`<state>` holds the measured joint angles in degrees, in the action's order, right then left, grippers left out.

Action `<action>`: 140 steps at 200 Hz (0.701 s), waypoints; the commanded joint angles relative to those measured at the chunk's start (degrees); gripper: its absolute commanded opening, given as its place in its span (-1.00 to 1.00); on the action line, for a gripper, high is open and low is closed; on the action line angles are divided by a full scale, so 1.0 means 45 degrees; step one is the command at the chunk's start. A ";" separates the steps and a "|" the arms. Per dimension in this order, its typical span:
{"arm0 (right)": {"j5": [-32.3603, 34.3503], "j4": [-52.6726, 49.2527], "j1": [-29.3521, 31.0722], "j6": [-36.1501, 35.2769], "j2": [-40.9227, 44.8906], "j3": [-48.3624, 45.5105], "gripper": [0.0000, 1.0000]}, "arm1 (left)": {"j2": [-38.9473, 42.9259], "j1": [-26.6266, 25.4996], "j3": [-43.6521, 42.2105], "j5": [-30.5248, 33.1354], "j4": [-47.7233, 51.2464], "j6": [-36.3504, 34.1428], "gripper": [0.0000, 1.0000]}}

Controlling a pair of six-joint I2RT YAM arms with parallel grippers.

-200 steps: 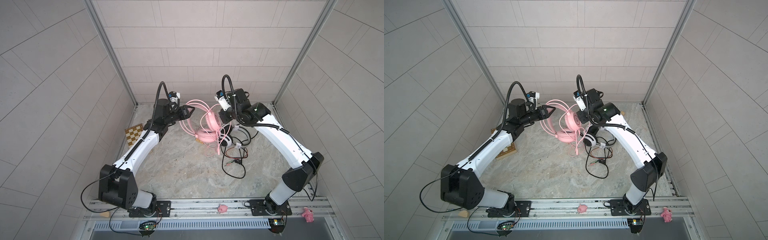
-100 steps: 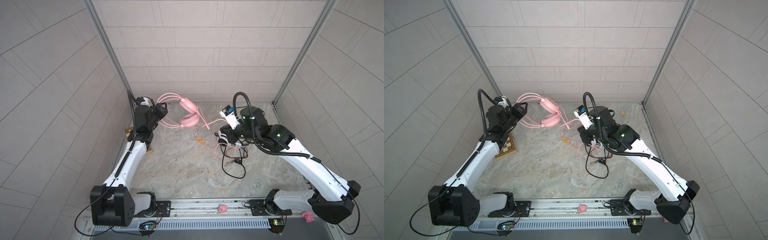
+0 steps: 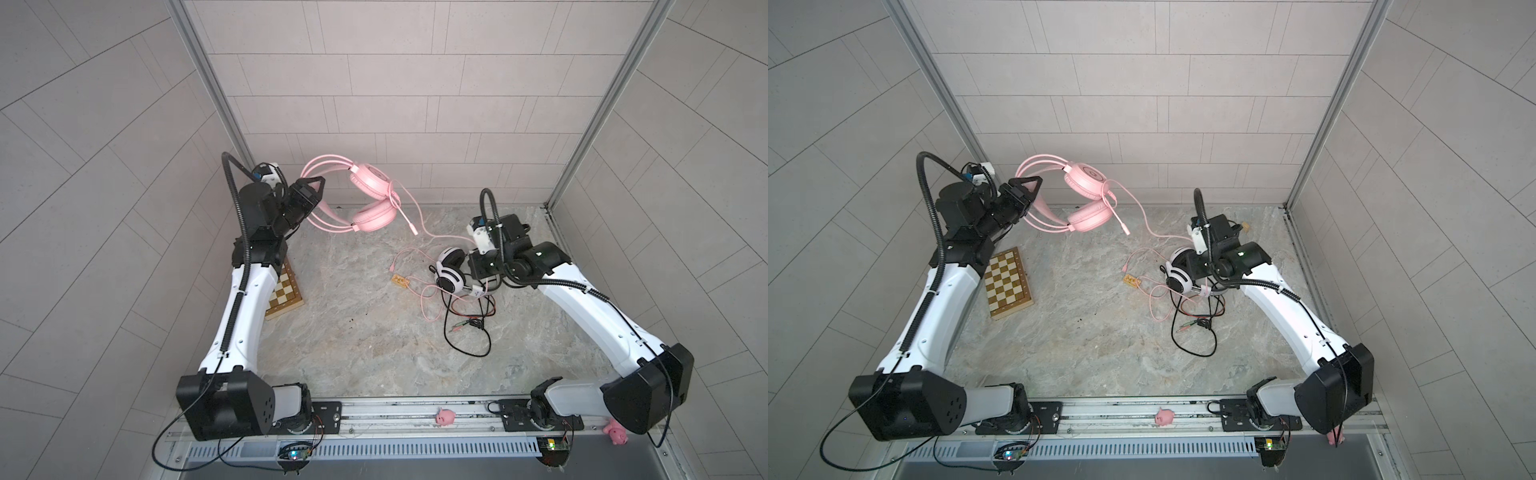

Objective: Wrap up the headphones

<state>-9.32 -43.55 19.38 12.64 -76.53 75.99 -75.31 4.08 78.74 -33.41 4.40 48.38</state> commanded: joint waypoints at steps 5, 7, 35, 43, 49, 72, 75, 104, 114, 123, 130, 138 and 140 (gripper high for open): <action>0.0261 0.0187 -0.1360 0.0656 -0.0047 0.1466 -1.00 | -0.0651 -0.0025 0.2374 -0.0409 0.7033 -0.4774 -1.00; 0.0257 0.0186 -0.1480 0.0698 -0.0049 0.1565 -1.00 | -0.0736 -0.0017 0.2553 -0.0174 0.7504 -0.5304 -1.00; -0.0138 0.0764 -0.2662 0.1099 -0.0134 0.2473 -1.00 | -0.1577 0.0074 0.3268 0.4078 1.0414 -0.7007 -1.00; -0.0218 0.1006 -0.2723 0.1217 -0.0122 0.2597 -1.00 | -0.1578 0.0208 0.2964 0.4939 1.0129 -0.6672 -1.00; -0.0368 0.1279 -0.2729 0.1284 -0.0112 0.2644 -1.00 | -0.1547 0.0297 0.2600 0.5474 0.9687 -0.6209 -1.00; -0.1122 0.2020 -0.2741 0.1525 -0.0028 0.2647 -1.00 | -0.1031 0.0468 0.1179 0.6994 0.7043 -0.3997 -1.00; -0.1213 0.2070 -0.2728 0.1526 -0.0039 0.2646 -1.00 | -0.0925 0.0462 0.0989 0.7075 0.6552 -0.3647 -1.00; -0.2393 0.1881 -0.2354 0.1493 0.0216 0.2375 -1.00 | -0.0377 0.0487 -0.0895 0.7790 0.1980 -0.0353 -1.00; -0.2156 0.1876 -0.2123 0.1504 0.0637 0.1967 -1.00 | -0.0600 0.0442 -0.0722 0.8108 0.1461 0.0153 -1.00; -0.2056 0.1952 -0.2042 0.1618 0.1046 0.1539 -1.00 | -0.0859 0.0454 -0.0436 0.8403 0.1414 0.0730 -1.00; -0.2017 0.1987 -0.2039 0.1755 0.1342 0.1207 -1.00 | -0.1020 0.0510 -0.0372 0.8430 0.1079 0.1120 -1.00; -0.2004 0.2131 -0.2021 0.1977 0.1675 0.0734 -1.00 | -0.1155 0.0566 -0.0378 0.8337 0.0601 0.1663 -1.00; -0.2004 0.2191 -0.2021 0.2044 0.1753 0.0644 -1.00 | -0.1190 0.0566 -0.0386 0.8287 0.0427 0.1810 -1.00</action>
<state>-17.65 -35.16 9.85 19.20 -73.95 82.54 -80.95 6.31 74.26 1.54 21.85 44.03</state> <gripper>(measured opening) 0.048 0.491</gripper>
